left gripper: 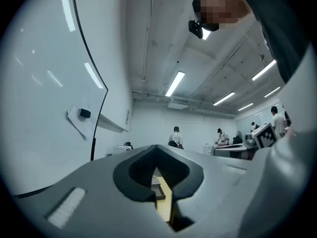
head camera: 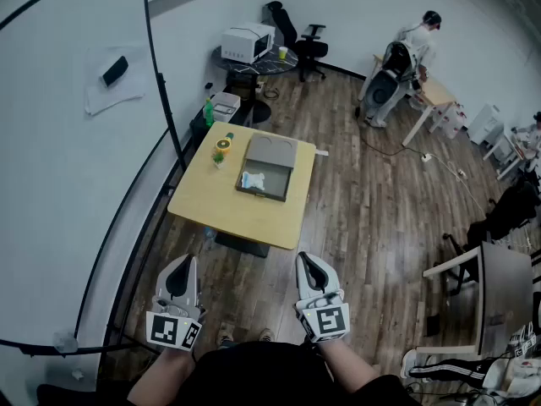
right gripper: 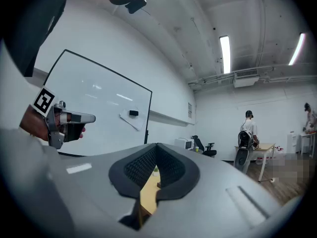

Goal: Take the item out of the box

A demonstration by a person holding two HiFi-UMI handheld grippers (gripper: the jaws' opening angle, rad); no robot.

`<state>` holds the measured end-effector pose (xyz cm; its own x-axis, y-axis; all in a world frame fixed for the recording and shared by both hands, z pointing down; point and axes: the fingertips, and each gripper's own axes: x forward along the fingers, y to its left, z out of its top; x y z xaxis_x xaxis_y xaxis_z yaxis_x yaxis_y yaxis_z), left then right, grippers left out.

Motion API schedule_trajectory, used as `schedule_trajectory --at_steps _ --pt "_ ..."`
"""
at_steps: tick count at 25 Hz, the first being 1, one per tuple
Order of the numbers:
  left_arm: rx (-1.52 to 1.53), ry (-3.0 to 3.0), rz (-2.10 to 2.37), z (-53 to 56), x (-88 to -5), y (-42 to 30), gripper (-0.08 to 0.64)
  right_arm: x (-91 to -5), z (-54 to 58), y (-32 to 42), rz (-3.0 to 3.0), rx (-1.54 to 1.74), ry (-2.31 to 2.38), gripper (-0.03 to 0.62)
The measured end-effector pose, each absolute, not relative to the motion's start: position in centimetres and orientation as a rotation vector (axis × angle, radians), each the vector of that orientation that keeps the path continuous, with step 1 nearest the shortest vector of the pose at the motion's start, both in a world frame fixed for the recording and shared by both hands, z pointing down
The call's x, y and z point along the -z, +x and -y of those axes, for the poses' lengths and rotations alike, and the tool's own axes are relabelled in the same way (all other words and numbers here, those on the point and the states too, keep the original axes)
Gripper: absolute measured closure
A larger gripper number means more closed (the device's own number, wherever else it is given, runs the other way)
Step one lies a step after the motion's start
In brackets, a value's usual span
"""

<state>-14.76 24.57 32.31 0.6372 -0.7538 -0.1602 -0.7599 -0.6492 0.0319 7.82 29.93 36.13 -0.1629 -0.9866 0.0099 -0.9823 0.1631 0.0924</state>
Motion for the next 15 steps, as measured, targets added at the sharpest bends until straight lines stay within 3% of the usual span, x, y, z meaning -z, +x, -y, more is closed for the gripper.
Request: schedule_trajectory --at_steps 15 --pt "-0.249 -2.82 -1.296 -24.82 -32.48 -14.83 0.56 -36.27 -29.67 6.88 2.408 0.068 1.936 0.584"
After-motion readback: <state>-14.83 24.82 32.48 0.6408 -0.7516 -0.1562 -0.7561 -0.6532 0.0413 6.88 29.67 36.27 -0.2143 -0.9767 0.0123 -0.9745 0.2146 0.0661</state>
